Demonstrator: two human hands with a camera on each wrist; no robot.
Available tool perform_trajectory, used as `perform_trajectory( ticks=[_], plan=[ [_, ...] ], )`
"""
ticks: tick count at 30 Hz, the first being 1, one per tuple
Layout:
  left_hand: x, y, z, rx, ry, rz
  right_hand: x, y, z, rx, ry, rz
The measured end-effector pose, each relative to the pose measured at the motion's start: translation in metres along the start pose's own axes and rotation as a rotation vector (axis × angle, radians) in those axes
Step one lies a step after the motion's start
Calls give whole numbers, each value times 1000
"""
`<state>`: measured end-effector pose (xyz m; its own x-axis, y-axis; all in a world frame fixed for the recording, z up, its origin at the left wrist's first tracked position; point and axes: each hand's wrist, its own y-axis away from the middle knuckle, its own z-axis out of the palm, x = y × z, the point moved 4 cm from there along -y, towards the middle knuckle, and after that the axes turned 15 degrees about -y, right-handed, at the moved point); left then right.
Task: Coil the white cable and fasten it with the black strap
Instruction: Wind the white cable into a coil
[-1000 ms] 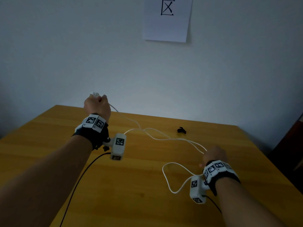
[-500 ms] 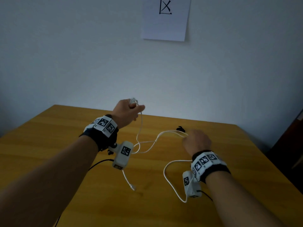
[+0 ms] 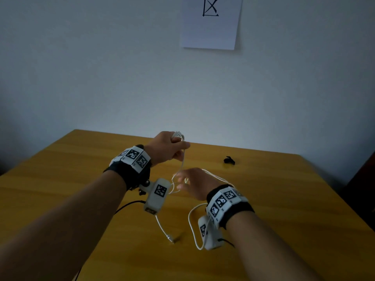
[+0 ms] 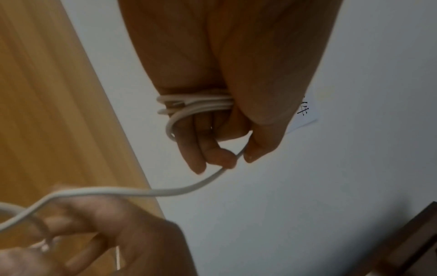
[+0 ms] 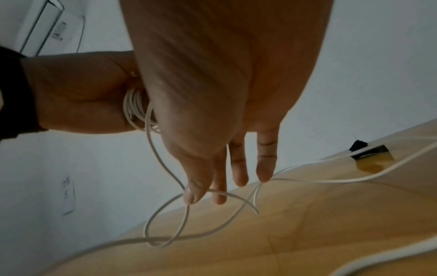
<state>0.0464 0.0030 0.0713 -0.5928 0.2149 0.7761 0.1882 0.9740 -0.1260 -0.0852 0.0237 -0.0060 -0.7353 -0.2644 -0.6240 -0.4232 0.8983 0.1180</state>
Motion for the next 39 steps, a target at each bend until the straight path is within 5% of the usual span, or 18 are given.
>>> perform_trajectory(
  ticks=[7, 15, 24, 32, 39],
  plan=[
    [-13, 0, -22, 131, 13, -59, 15, -6, 1, 95, 75, 40],
    [-50, -4, -63, 494, -92, -256, 68, 15, -31, 487, -183, 357],
    [-66, -9, -56, 570, -57, -292, 72, 28, -47, 663, -299, 479],
    [-57, -12, -43, 503, 39, -267, 61, 32, -40, 545, -230, 234],
    [-50, -13, -38, 482, -12, -258, 70, 33, -28, 362, -152, 271]
  ],
)
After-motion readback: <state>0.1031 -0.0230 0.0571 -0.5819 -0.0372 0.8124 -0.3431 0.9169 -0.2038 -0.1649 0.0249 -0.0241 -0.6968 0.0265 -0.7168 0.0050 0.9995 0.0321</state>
